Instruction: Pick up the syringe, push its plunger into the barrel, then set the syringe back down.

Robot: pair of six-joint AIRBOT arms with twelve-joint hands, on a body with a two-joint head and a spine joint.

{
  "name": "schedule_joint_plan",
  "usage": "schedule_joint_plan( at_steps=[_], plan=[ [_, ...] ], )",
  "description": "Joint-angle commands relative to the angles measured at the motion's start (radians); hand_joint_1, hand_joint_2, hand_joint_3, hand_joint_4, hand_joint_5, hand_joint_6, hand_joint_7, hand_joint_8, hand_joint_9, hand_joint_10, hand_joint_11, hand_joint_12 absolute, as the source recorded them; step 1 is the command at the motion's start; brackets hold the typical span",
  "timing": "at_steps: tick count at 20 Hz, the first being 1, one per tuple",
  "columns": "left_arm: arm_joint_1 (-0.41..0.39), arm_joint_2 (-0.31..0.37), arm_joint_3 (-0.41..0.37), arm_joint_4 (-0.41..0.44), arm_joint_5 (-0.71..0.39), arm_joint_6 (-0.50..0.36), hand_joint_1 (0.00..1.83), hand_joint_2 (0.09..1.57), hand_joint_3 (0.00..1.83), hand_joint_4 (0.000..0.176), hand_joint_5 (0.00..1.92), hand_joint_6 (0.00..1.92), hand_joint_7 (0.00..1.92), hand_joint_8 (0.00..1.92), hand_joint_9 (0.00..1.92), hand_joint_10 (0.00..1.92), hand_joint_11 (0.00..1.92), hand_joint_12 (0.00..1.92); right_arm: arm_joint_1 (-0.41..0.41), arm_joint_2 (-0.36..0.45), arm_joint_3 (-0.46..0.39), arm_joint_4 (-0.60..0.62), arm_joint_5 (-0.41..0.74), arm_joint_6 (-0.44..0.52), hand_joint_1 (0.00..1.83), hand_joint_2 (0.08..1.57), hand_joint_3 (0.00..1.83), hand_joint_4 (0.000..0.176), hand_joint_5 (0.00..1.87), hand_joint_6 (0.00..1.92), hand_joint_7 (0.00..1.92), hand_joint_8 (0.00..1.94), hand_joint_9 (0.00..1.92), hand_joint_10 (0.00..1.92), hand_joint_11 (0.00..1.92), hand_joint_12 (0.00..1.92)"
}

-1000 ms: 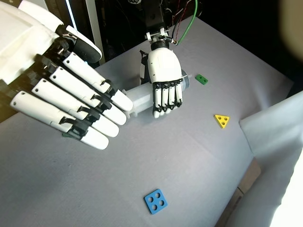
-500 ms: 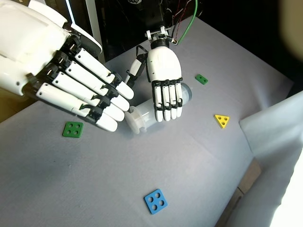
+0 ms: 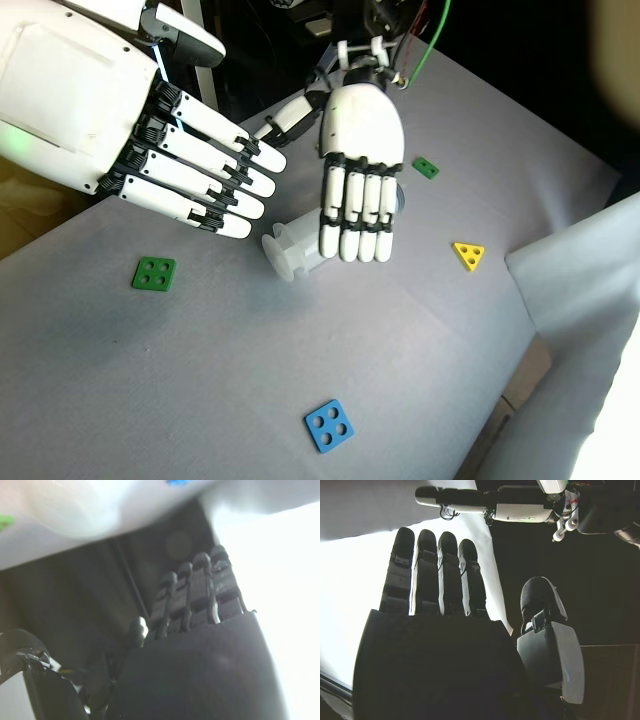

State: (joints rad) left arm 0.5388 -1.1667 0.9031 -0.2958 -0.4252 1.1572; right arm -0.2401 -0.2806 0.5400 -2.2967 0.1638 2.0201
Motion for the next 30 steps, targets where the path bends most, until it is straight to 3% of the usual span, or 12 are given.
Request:
schedule_joint_plan(
  at_steps=[1,2,3,4,5,6,9,12,15,19,22,30],
  plan=[
    [-0.008,0.008,0.004,0.055,-0.065,-0.054,0.37,1.23,0.03,0.0,0.58,0.19,0.53,0.45,0.49,0.49,0.14,1.06,0.012,0.001,-0.002,0.02,-0.059,0.012,0.07,1.35,0.0,0.0,0.56,0.03,0.65,0.13,0.52,0.34,0.05,1.27],
    [-0.009,0.028,0.008,0.142,-0.066,-0.151,0.33,1.3,0.02,0.0,0.47,0.66,0.39,1.01,0.38,1.01,0.15,1.27,0.013,0.001,-0.002,0.022,-0.059,0.012,0.15,1.35,0.0,0.0,0.65,0.05,0.72,0.27,0.51,0.7,0.15,1.37],
    [-0.012,0.045,0.012,0.228,-0.07,-0.241,0.21,1.41,0.01,0.0,0.37,1.26,0.29,1.51,0.28,1.51,0.14,1.58,0.013,0.001,-0.002,0.025,-0.059,0.011,0.17,1.38,0.0,0.0,0.7,0.21,0.62,0.81,0.48,1.13,0.23,1.54],
    [-0.018,0.059,0.017,0.32,-0.071,-0.33,0.08,1.48,0.01,0.0,0.34,1.57,0.3,1.74,0.26,1.76,0.13,1.81,0.014,0.001,-0.002,0.025,-0.059,0.011,0.14,1.4,0.0,0.0,0.61,0.57,0.54,1.19,0.45,1.4,0.27,1.69],
    [-0.023,0.068,0.022,0.386,-0.075,-0.385,0.08,1.48,0.01,0.0,0.34,1.57,0.3,1.74,0.26,1.76,0.13,1.81,0.014,0.001,-0.002,0.025,-0.062,0.011,0.14,1.4,0.0,0.0,0.61,0.57,0.54,1.19,0.45,1.4,0.27,1.69],
    [-0.038,0.08,0.035,0.51,-0.078,-0.504,0.0,1.56,0.05,0.0,0.47,1.89,0.43,1.9,0.4,1.91,0.31,1.92,0.014,0.001,-0.002,0.025,-0.076,0.008,0.18,1.43,0.0,0.0,0.58,1.21,0.58,1.66,0.52,1.84,0.41,1.91],
    [-0.06,0.097,0.076,0.781,-0.168,-0.801,0.07,1.57,0.13,0.0,0.7,1.92,0.71,1.92,0.73,1.92,0.73,1.92,0.016,0.001,-0.002,0.025,-0.139,-0.051,0.19,1.48,0.0,0.0,0.69,1.89,0.71,1.94,0.76,1.92,0.75,1.92],
    [-0.09,0.116,0.094,0.938,-0.269,-0.958,0.09,1.57,0.14,0.0,0.88,1.92,0.92,1.92,0.91,1.92,1.0,1.92,0.018,0.001,-0.003,0.024,-0.184,-0.159,0.02,1.56,0.02,0.0,0.85,1.92,0.82,1.94,0.84,1.92,0.85,1.92],
    [-0.177,0.149,0.098,1.102,-0.317,-1.02,0.2,1.57,0.12,0.0,0.88,1.92,0.92,1.92,0.93,1.92,1.03,1.92,0.019,0.0,-0.006,-0.019,-0.226,-0.246,0.21,1.55,0.03,0.0,0.91,1.92,0.9,1.94,0.85,1.92,0.87,1.92],
    [-0.316,0.188,0.111,1.412,-0.335,-1.232,0.24,1.57,0.11,0.0,0.84,1.92,0.91,1.92,0.9,1.92,0.99,1.92,0.016,-0.001,-0.016,-0.41,-0.348,-0.149,0.23,1.56,0.0,0.0,0.93,1.92,0.93,1.94,0.9,1.92,0.93,1.92],
    [-0.327,0.2,0.114,1.45,-0.357,-1.302,0.25,1.57,0.11,0.0,0.8,1.92,0.88,1.92,0.87,1.92,0.98,1.92,0.015,0.0,-0.016,-0.715,-0.397,0.042,0.25,1.55,0.0,0.0,0.93,1.92,0.94,1.94,0.92,1.92,0.97,1.92],
    [-0.327,0.206,0.107,1.453,-0.371,-1.31,0.18,1.57,0.1,0.0,0.81,1.92,0.87,1.92,0.85,1.92,0.93,1.92,0.011,-0.001,-0.009,-0.715,-0.459,-0.044,0.21,1.56,0.0,0.0,0.9,1.92,0.89,1.94,0.87,1.92,0.92,1.92]
  ],
)
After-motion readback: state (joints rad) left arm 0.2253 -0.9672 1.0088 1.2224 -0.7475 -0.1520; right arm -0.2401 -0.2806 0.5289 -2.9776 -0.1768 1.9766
